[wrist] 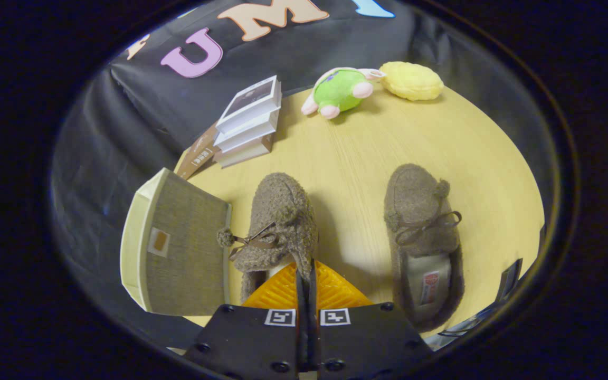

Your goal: Open the storage box then place both shoes into the box .Put the left shoe in first, then the right shoe, with the right side of both shoes facing outward in a uniform manner.

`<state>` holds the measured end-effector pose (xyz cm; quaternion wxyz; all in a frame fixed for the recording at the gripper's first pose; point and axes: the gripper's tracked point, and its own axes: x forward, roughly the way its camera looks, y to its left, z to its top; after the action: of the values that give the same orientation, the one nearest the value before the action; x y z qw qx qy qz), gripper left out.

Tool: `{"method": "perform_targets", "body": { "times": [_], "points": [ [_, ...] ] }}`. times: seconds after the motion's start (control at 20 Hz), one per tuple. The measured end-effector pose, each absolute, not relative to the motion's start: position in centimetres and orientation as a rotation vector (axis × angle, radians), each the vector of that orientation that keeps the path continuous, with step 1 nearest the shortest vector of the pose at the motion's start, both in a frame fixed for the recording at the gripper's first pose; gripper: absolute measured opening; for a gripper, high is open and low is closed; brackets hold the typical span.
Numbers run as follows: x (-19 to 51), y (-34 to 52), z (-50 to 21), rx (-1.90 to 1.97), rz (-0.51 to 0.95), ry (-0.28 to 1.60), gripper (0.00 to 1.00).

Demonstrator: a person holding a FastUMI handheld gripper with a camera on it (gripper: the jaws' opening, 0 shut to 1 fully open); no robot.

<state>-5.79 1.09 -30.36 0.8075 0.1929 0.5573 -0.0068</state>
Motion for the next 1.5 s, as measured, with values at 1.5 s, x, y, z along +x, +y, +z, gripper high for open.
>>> {"method": "perform_targets", "body": {
  "times": [1.5],
  "points": [
    [0.2,24.5,-20.8,0.457,0.198,1.103,0.03]
  ]
}}
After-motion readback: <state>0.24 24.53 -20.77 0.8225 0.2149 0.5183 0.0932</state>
